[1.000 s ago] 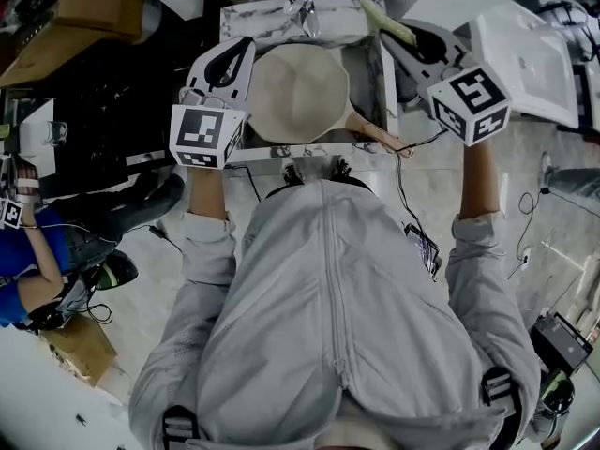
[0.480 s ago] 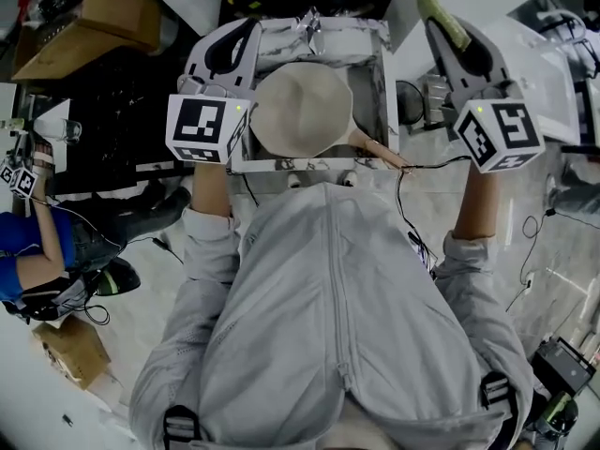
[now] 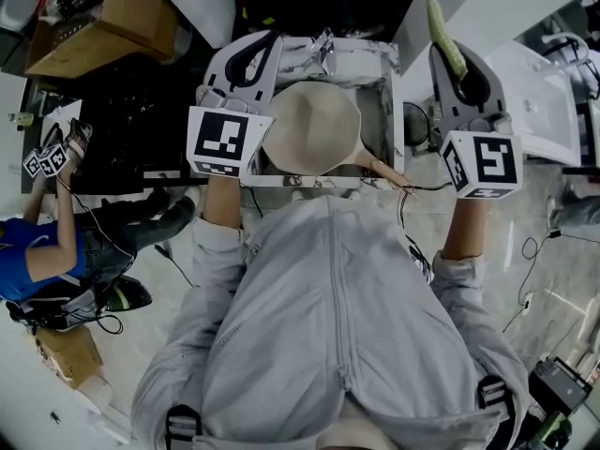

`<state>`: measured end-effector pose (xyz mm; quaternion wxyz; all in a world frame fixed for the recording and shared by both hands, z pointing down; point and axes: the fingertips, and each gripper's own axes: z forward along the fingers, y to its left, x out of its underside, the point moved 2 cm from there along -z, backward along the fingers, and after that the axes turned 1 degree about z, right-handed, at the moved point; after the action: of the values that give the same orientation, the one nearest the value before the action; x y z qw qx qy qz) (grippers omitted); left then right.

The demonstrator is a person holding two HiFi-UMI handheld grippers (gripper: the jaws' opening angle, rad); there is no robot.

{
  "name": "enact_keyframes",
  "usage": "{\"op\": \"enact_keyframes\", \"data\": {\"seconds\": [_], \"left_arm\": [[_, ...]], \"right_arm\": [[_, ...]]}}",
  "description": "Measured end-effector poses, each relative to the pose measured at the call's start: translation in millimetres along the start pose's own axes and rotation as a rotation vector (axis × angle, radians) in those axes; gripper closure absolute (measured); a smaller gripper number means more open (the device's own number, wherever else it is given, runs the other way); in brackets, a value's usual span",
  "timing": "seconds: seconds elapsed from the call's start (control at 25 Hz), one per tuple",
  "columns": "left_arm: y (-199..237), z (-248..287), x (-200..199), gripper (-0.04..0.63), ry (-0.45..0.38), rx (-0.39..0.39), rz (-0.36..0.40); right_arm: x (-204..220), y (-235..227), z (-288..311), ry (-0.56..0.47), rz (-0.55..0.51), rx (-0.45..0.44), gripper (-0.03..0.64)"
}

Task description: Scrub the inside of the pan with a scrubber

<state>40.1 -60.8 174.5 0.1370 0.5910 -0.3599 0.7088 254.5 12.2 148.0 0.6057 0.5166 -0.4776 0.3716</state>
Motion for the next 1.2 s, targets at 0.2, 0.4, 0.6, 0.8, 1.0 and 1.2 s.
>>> {"op": "enact_keyframes", "data": {"seconds": [0.2, 0.4, 0.6, 0.8, 1.0, 1.2], "left_arm": [[-2, 3, -1, 0.572, -0.002, 0.005, 0.014], [-5, 5, 0, 0.572, -0.002, 0.009, 0.026], [-8, 5, 1, 0.572, 0.003, 0.013, 0.037], [-10, 5, 4, 0.572, 0.012, 0.015, 0.044], [-13, 6, 5, 0.572, 0.019, 0.027, 0.04], [-17, 5, 9, 0.572, 0.024, 0.038, 0.044]], "right_arm": [[5, 8, 3, 0.012, -0.009, 0.002, 0.52], [10, 13, 4, 0.02, -0.014, -0.006, 0.52], [16, 17, 5, 0.053, -0.052, -0.014, 0.522], [21, 21, 6, 0.07, -0.077, -0.023, 0.523], [23, 21, 7, 0.082, -0.074, -0.027, 0.522], [26, 26, 7, 0.081, -0.075, -0.046, 0.522]]}}
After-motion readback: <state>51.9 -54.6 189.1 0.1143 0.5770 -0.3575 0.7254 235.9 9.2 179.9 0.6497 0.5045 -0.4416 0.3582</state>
